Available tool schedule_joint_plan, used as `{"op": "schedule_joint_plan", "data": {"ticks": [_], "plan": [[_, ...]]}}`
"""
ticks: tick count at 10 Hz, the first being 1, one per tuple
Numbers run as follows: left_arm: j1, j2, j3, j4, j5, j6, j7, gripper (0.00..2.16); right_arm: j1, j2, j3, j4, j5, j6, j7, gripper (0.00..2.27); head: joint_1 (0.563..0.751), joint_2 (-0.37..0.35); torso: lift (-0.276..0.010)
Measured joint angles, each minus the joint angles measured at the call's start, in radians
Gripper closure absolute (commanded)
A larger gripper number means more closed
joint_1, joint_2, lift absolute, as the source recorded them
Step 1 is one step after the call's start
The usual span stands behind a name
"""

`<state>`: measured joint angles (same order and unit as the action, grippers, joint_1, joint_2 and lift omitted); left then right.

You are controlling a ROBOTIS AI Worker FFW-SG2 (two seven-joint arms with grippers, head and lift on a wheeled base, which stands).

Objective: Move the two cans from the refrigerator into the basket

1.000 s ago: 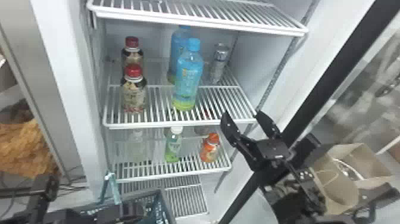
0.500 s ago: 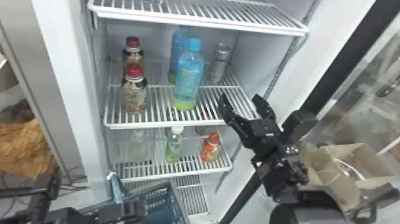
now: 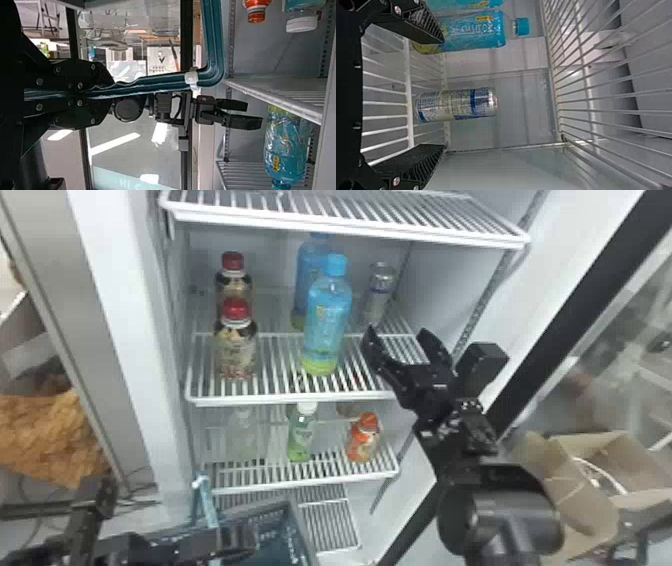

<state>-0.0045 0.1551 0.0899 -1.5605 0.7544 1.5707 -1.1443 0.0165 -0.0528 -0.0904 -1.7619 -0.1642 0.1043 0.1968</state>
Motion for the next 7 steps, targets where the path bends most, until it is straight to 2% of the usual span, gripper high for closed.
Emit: {"op": "schedule_joint_plan", "data": {"ticks": [7], "plan": [[-0.008, 0.008, -0.011, 0.007, 0.008, 0.000, 0.000, 1.19, -0.242, -0.013, 0.037, 0.253, 0.037, 0.001, -0.048, 0.13, 0.695, -0.229, -0.025]]}}
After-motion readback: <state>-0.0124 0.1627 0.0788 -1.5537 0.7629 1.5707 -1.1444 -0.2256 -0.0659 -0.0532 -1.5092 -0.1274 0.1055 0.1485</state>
